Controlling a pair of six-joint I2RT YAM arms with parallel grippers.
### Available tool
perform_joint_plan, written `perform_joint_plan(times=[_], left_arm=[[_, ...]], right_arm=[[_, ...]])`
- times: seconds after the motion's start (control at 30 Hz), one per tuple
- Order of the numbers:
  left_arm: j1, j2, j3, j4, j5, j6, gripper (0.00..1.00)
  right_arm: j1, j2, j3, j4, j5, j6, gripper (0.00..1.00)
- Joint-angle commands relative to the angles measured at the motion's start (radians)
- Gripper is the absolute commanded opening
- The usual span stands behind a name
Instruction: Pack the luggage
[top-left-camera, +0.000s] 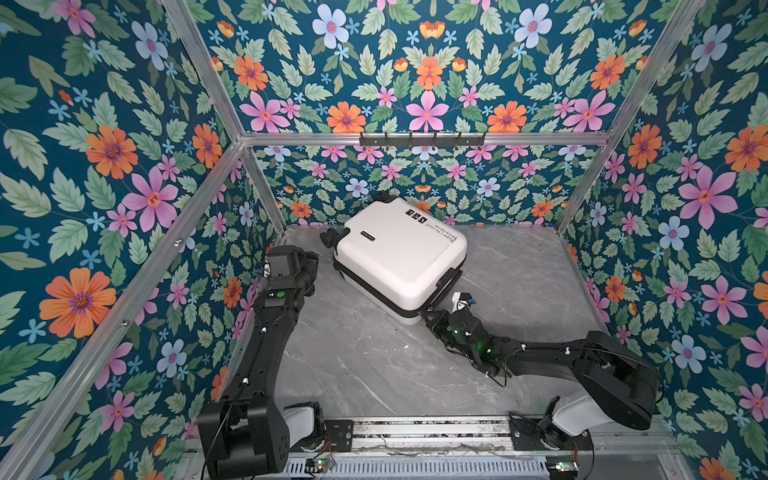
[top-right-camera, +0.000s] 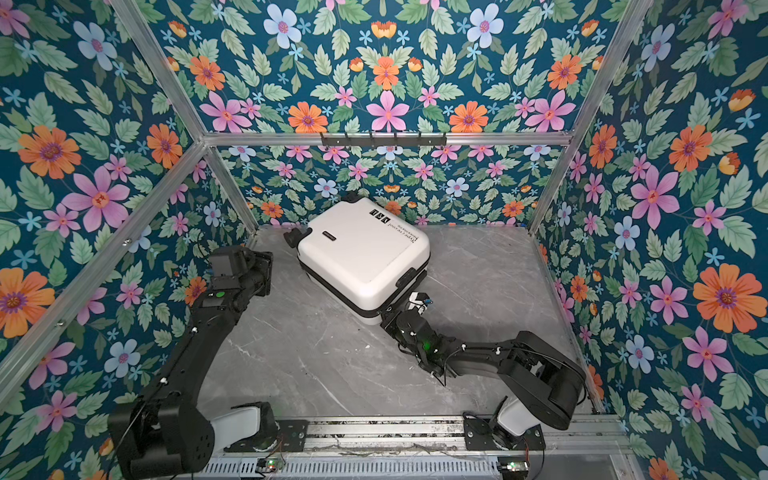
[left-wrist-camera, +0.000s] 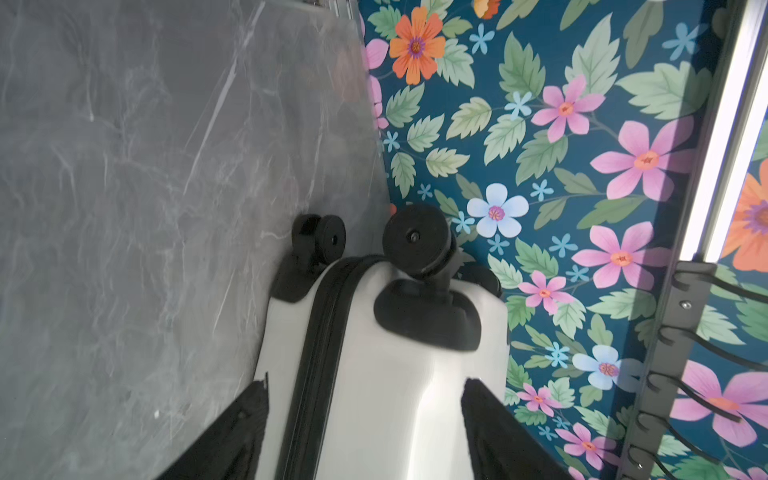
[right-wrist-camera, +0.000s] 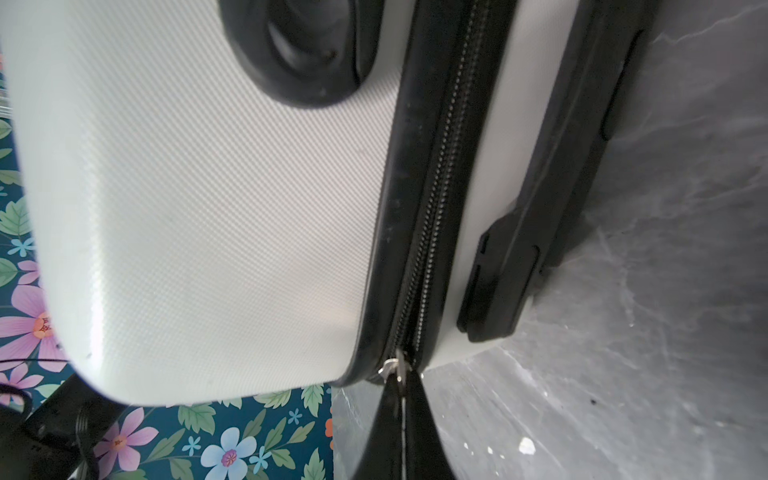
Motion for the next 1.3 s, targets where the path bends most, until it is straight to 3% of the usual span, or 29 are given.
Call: perform_joint_plan(times=[0.0,0.43,0.63,1.07,1.17,1.23,1.27], left_arm=[[0.019,0.044,0.027,0.053,0.046,0.052,0.76],[0.074,0.233,0.077,0.248,0.14,0.029,0.77],[0.046,0.328,0.14,0.326,0.23,-0.011,0.76],[0.011,0.494,0.265,0.341,0.272,0.0,0.75],[0.006,0.529,0.292,0.34,0.292,0.019,0.74],[0.003,0.547,0.317,0.326,0.302,0.035,0.74],[0.003,0.551,0.325,0.318,0.303,0.043,0.74]], right_arm=[[-0.001,-0.023,-0.006,-0.04,0.016,-0.023,0.0],[0.0,-0.109,-0.04,-0.128,0.041,-0.039,0.0],[-0.001,-0.114,-0.043,-0.138,0.054,-0.035,0.0],[0.0,-0.106,-0.039,-0.137,0.069,-0.034,0.0],[-0.007,-0.123,-0.045,-0.139,0.059,-0.127,0.0],[-0.042,-0.13,-0.04,-0.168,-0.02,-0.213,0.0],[-0.063,-0.132,-0.035,-0.19,-0.057,-0.243,0.1]])
